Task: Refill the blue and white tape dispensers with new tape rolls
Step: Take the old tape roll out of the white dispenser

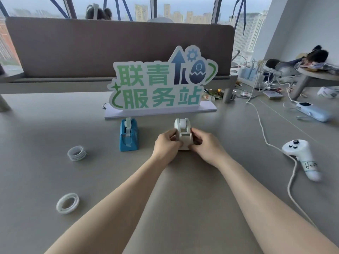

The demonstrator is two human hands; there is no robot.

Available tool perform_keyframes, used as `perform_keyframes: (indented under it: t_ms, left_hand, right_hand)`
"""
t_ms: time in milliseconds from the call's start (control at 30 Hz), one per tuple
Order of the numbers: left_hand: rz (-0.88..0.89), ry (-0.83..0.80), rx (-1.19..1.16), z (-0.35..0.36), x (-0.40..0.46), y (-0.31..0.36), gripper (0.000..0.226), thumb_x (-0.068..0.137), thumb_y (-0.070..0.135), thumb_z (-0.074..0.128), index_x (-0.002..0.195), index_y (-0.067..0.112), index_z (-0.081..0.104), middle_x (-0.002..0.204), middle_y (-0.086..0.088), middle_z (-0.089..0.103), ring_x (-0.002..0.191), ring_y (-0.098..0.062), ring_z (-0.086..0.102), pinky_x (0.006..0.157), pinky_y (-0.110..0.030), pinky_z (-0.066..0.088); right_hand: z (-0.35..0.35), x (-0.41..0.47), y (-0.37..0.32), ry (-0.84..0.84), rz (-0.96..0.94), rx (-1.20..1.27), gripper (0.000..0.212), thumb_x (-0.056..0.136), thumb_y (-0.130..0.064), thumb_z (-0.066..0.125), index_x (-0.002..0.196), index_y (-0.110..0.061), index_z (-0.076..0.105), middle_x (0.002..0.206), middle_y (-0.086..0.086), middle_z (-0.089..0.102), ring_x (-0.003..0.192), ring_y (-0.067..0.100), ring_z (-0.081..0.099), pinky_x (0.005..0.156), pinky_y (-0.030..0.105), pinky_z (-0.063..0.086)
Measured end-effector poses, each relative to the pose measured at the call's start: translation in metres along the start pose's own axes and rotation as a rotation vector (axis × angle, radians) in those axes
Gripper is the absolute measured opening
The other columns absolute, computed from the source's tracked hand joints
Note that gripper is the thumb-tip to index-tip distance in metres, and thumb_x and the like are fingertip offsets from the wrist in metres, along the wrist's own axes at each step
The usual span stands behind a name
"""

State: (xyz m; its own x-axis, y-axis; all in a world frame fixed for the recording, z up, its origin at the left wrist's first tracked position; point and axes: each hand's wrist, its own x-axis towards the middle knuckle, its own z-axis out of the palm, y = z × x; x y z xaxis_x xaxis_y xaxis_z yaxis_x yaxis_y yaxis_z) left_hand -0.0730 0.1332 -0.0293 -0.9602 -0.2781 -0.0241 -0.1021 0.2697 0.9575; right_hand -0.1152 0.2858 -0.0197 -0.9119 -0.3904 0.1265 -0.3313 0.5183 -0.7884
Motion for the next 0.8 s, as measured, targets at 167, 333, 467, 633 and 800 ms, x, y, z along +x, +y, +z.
perform_keyframes:
  t_ms: [167, 333, 467, 633, 800]
  left_hand:
    - [0.036, -0.001, -0.049, -0.031, -0.060, 0.006, 0.035, 0.065, 0.014, 0.057, 0.095, 0.023, 0.072, 0.093, 0.000, 0.078, 0.081, -0.013, 0.066, 0.075, -0.030, 0.050]
    - [0.060, 0.015, -0.025, -0.063, -0.115, -0.001, 0.040, 0.062, 0.019, 0.057, 0.099, 0.028, 0.072, 0.097, 0.003, 0.078, 0.091, -0.014, 0.071, 0.085, -0.036, 0.053]
    - [0.064, 0.043, -0.053, -0.084, -0.148, -0.010, 0.047, 0.062, 0.018, 0.058, 0.105, 0.032, 0.072, 0.100, 0.005, 0.078, 0.097, -0.009, 0.070, 0.095, -0.039, 0.052]
    - [0.033, 0.079, -0.078, -0.098, -0.174, -0.025, 0.046, 0.059, 0.020, 0.058, 0.099, 0.038, 0.073, 0.099, 0.002, 0.078, 0.096, -0.017, 0.071, 0.095, -0.053, 0.050]
    - [0.001, 0.129, -0.092, -0.103, -0.191, -0.030, 0.045, 0.061, 0.015, 0.060, 0.084, 0.052, 0.071, 0.097, 0.006, 0.078, 0.093, -0.006, 0.070, 0.095, -0.044, 0.053]
  right_hand:
    - [0.015, -0.044, -0.033, -0.013, -0.049, 0.011, 0.056, 0.074, -0.007, 0.071, 0.126, -0.025, 0.059, 0.119, -0.006, 0.069, 0.113, 0.010, 0.063, 0.101, 0.034, 0.047]
    - [0.036, -0.091, -0.065, -0.028, -0.087, 0.018, 0.059, 0.075, -0.008, 0.072, 0.129, -0.023, 0.057, 0.121, -0.006, 0.069, 0.114, 0.008, 0.062, 0.101, 0.031, 0.047]
    - [0.055, -0.119, -0.083, -0.025, -0.112, 0.027, 0.056, 0.075, -0.011, 0.071, 0.128, -0.022, 0.058, 0.121, -0.005, 0.069, 0.113, 0.009, 0.063, 0.099, 0.034, 0.049]
    - [0.075, -0.145, -0.094, -0.042, -0.112, 0.007, 0.051, 0.074, -0.011, 0.072, 0.123, -0.021, 0.061, 0.114, -0.004, 0.073, 0.107, 0.013, 0.066, 0.094, 0.036, 0.051]
    - [0.086, -0.158, -0.098, -0.049, -0.090, -0.030, 0.047, 0.074, -0.014, 0.071, 0.119, -0.019, 0.060, 0.108, -0.001, 0.074, 0.101, 0.019, 0.067, 0.090, 0.038, 0.052]
